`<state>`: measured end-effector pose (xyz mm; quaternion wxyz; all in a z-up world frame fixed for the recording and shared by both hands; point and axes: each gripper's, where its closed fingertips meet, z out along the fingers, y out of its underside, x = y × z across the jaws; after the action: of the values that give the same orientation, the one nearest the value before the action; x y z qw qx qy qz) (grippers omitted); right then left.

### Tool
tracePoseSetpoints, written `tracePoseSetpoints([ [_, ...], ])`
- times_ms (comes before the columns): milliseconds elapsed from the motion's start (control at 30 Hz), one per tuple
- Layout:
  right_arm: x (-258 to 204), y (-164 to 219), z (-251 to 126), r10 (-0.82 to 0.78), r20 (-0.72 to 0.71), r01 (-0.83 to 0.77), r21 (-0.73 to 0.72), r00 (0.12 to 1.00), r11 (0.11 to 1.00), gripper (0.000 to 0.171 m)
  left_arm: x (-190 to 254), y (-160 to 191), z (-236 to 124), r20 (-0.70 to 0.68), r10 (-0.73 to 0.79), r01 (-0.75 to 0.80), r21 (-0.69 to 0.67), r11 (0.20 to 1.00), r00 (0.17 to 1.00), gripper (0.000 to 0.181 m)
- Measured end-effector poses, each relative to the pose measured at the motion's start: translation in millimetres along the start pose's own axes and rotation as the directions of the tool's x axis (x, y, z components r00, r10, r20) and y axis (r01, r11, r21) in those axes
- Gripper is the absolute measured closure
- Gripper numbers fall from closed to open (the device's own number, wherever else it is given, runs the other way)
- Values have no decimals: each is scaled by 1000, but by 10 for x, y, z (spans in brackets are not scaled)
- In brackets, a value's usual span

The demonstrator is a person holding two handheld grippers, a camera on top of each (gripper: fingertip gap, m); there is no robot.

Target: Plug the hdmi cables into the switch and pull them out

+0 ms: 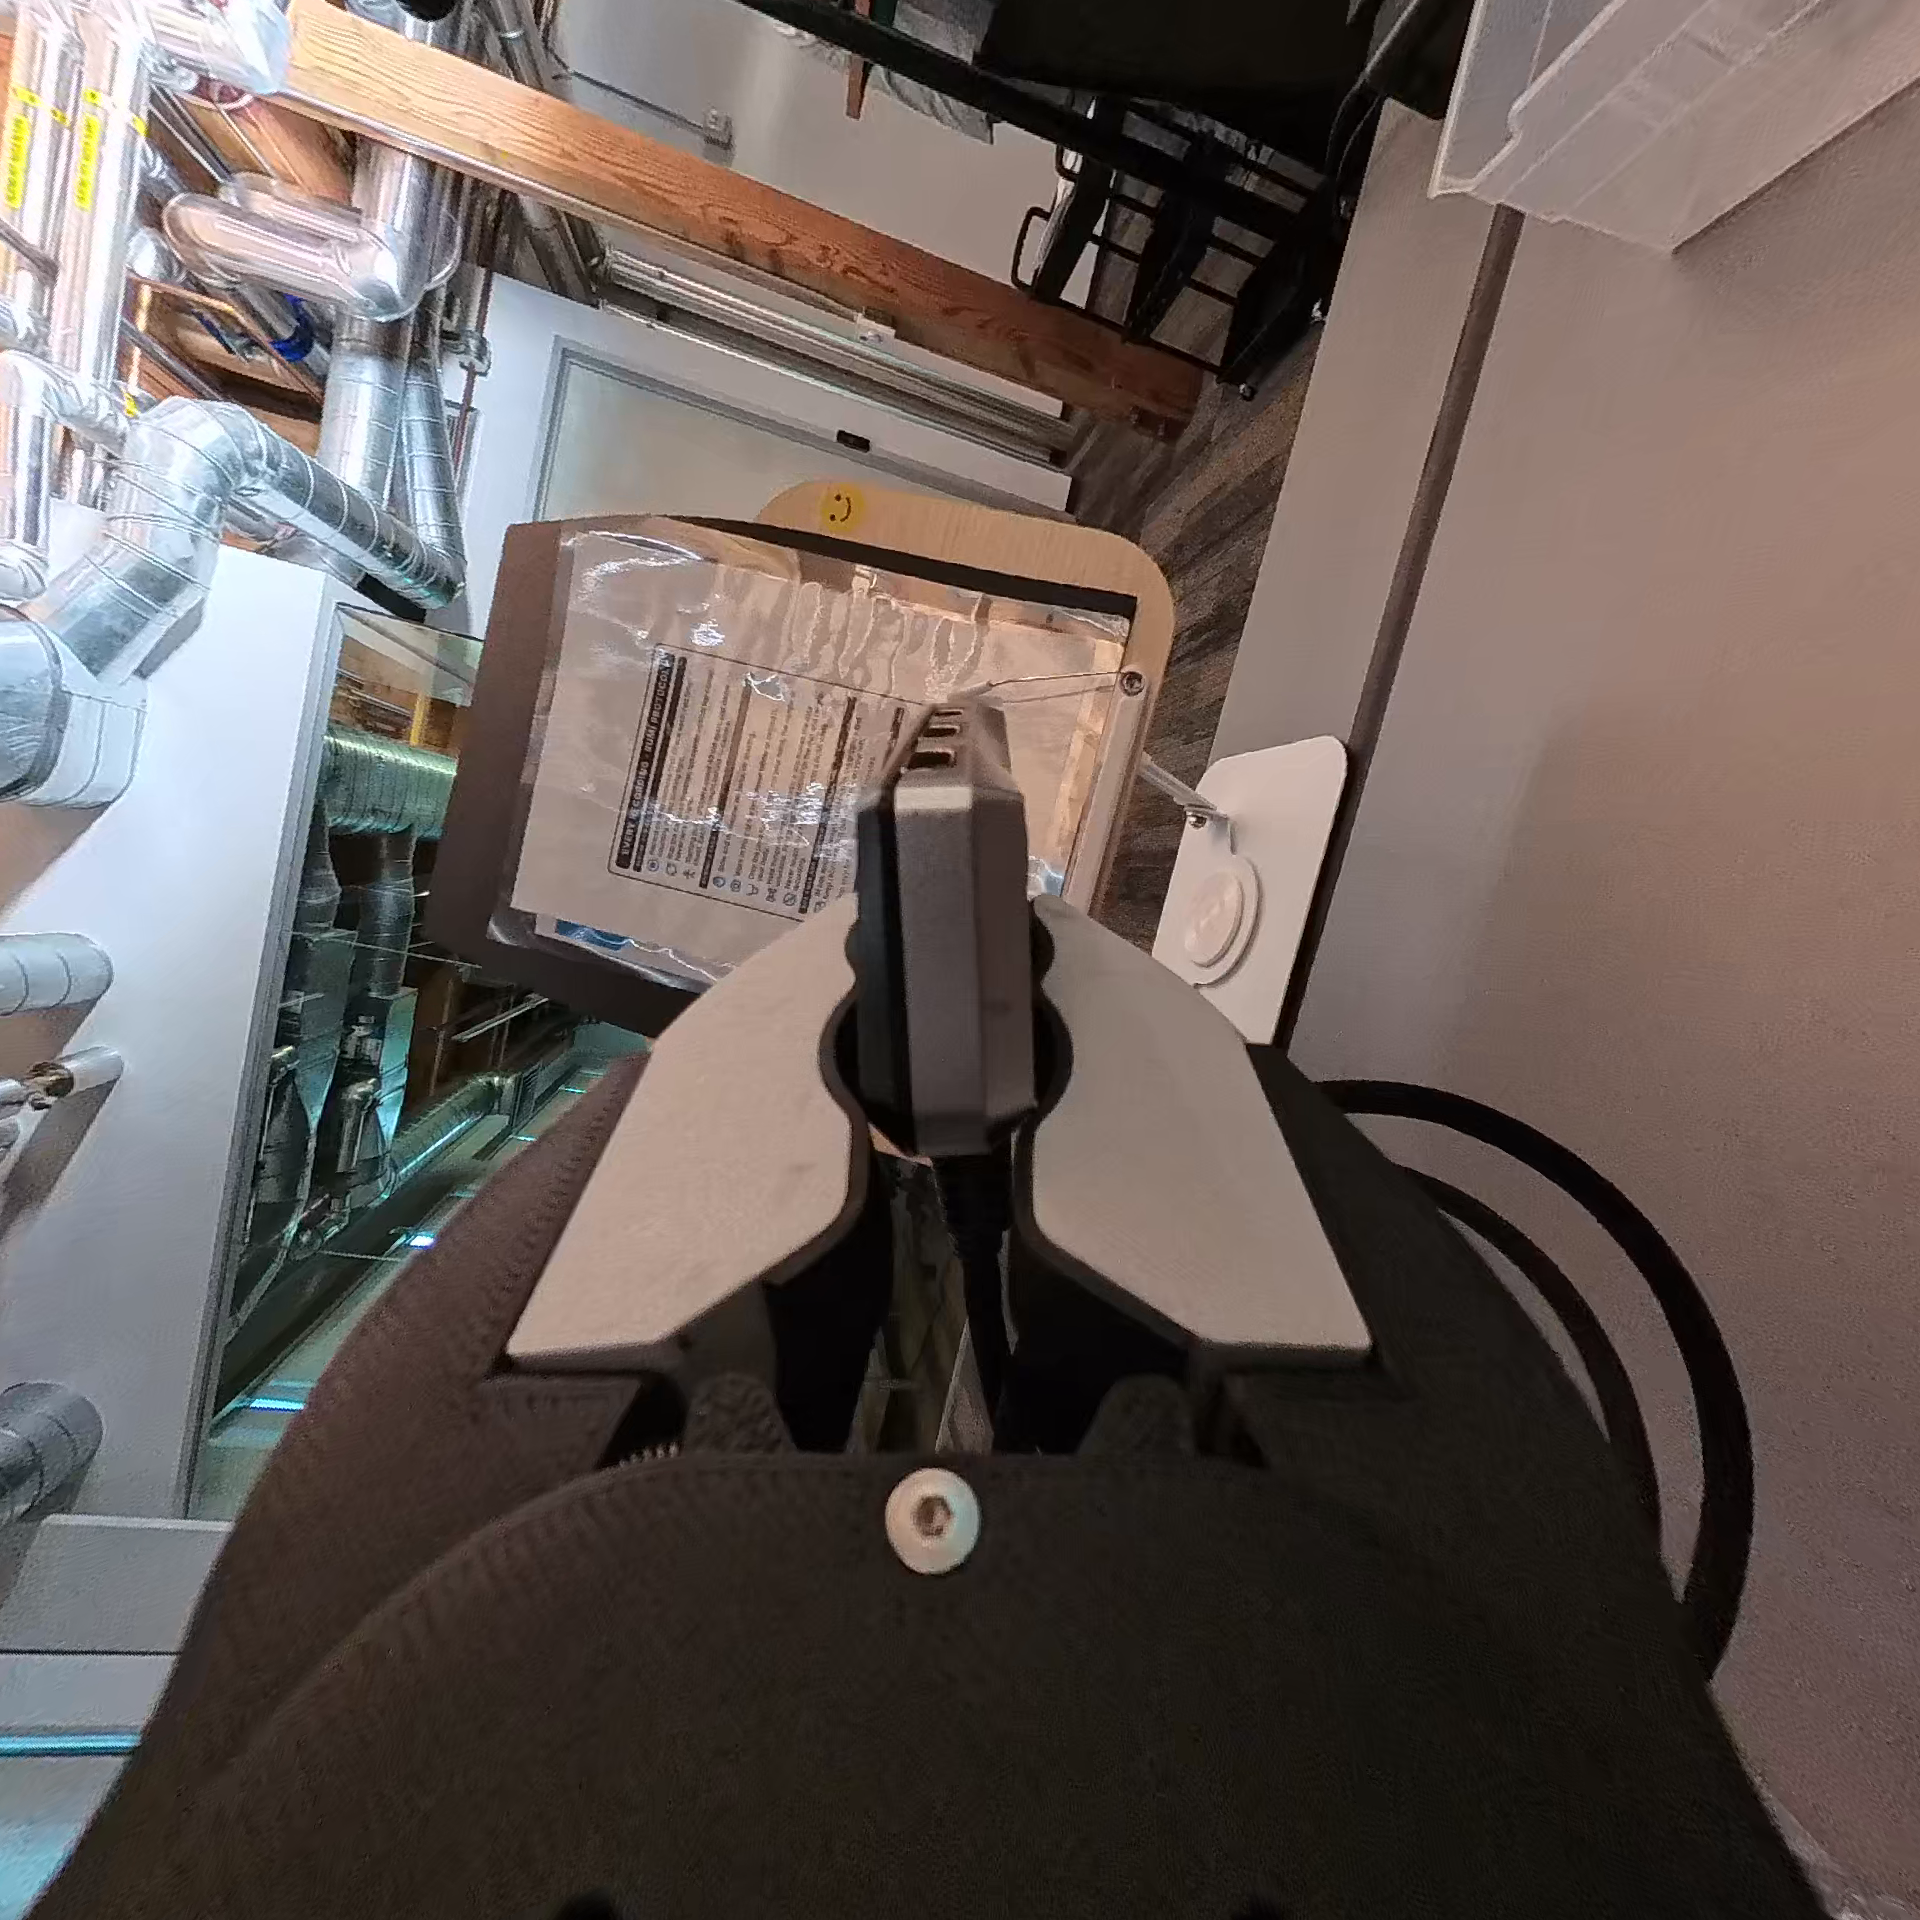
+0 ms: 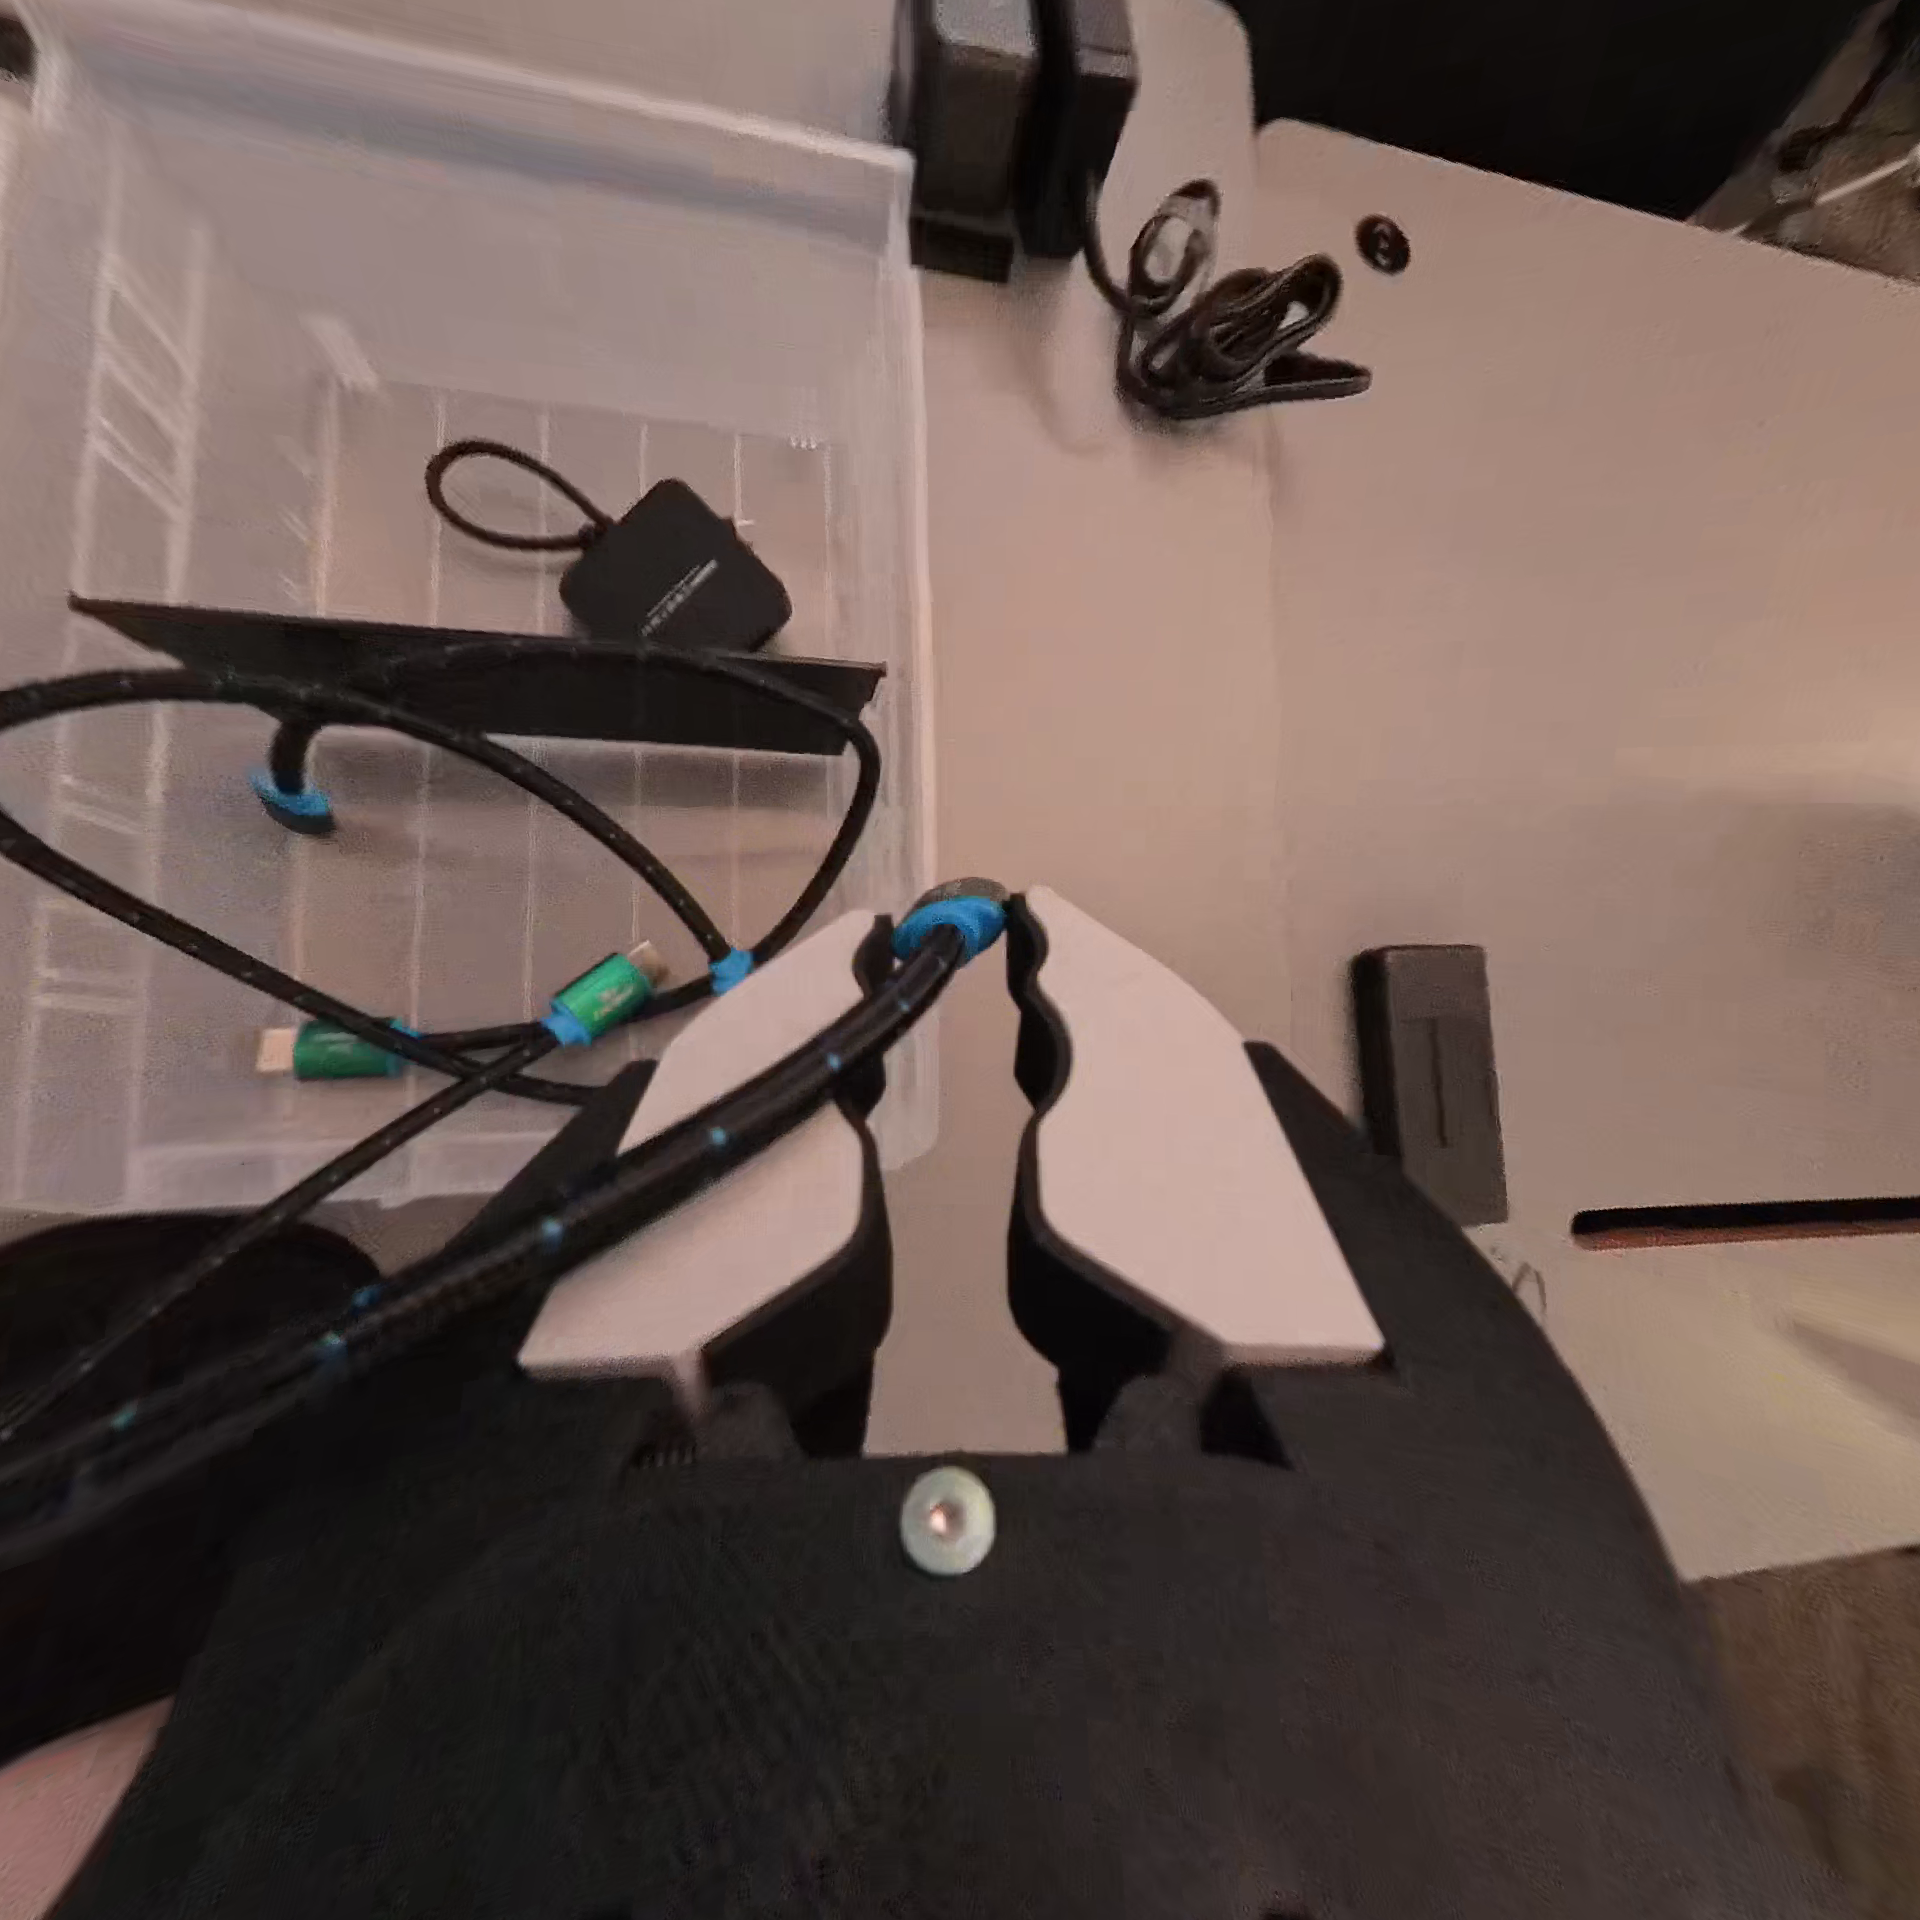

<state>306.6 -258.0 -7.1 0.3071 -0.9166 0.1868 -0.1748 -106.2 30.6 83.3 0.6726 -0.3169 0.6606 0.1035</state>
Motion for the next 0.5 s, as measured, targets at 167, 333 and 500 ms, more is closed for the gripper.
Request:
tracePoseSetpoints([
  [167,-418,31,414,-162,108,180,-182,981,967,149,70,11,29,-22,16,-16,-15,1000,1000,157],
  [333,-678,146,763,-134,211,196,-309,968,931,150,103,8,36,-33,23,-24,-20,1000,999,157],
  [500,-775,493,843,17,267,121,-491,964,862,148,126,5,37,-44,25,-26,-24,999,999,157],
])
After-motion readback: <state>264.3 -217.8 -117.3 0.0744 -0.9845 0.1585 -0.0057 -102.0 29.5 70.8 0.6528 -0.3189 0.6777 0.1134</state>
